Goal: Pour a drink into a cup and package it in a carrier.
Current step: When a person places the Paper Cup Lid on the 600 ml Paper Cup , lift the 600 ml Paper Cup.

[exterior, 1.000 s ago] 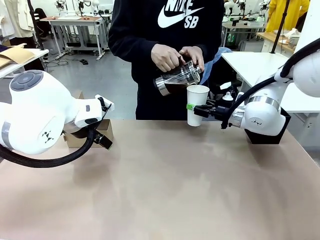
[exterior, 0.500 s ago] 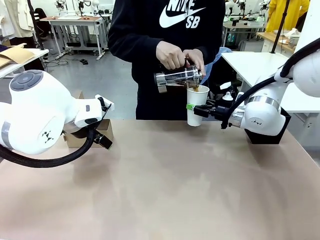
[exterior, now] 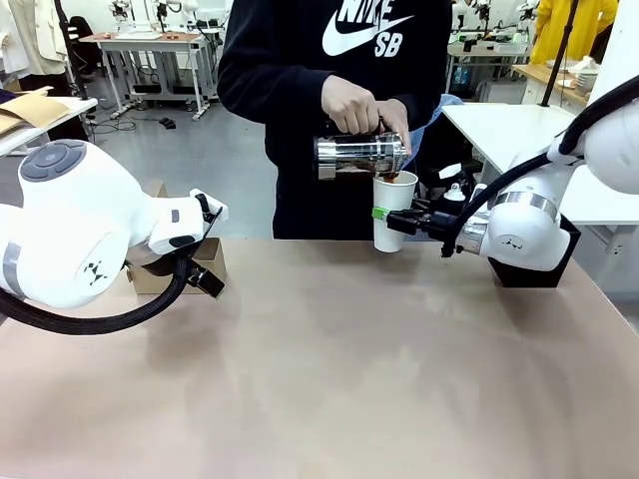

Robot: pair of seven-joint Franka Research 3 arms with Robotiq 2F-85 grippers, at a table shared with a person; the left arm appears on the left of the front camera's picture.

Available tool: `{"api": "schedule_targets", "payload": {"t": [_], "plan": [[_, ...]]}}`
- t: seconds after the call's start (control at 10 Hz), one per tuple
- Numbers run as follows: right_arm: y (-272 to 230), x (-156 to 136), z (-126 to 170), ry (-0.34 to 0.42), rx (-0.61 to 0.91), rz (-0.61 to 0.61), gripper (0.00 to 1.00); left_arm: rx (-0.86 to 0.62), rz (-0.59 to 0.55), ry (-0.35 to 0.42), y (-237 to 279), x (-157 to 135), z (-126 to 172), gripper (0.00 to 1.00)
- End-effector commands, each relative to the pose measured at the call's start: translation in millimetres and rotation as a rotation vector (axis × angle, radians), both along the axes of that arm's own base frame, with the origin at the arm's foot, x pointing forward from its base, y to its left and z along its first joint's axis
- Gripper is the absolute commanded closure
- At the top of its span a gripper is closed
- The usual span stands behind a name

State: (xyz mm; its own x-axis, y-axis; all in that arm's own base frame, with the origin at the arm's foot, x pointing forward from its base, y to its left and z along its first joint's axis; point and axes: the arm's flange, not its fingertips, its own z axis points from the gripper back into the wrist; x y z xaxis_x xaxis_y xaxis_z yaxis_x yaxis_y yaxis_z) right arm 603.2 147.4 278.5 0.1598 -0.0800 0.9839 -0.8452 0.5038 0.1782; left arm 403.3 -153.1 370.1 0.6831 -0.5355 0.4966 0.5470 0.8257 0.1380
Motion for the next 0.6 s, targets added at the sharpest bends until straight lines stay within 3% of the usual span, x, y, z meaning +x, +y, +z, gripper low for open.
{"api": "schedule_targets", "payload": {"t": [0.0, 0.5], "plan": [[3.1, -1.0, 2.5, 0.007, 0.002, -0.017, 0.20, -0.003, 0.001, 0.000, 0.9, 0.1, 0.2, 0.00], [3.1, -1.0, 2.5, 0.007, 0.002, -0.017, 0.20, -0.003, 0.001, 0.000, 0.9, 0.1, 0.2, 0.00]]}}
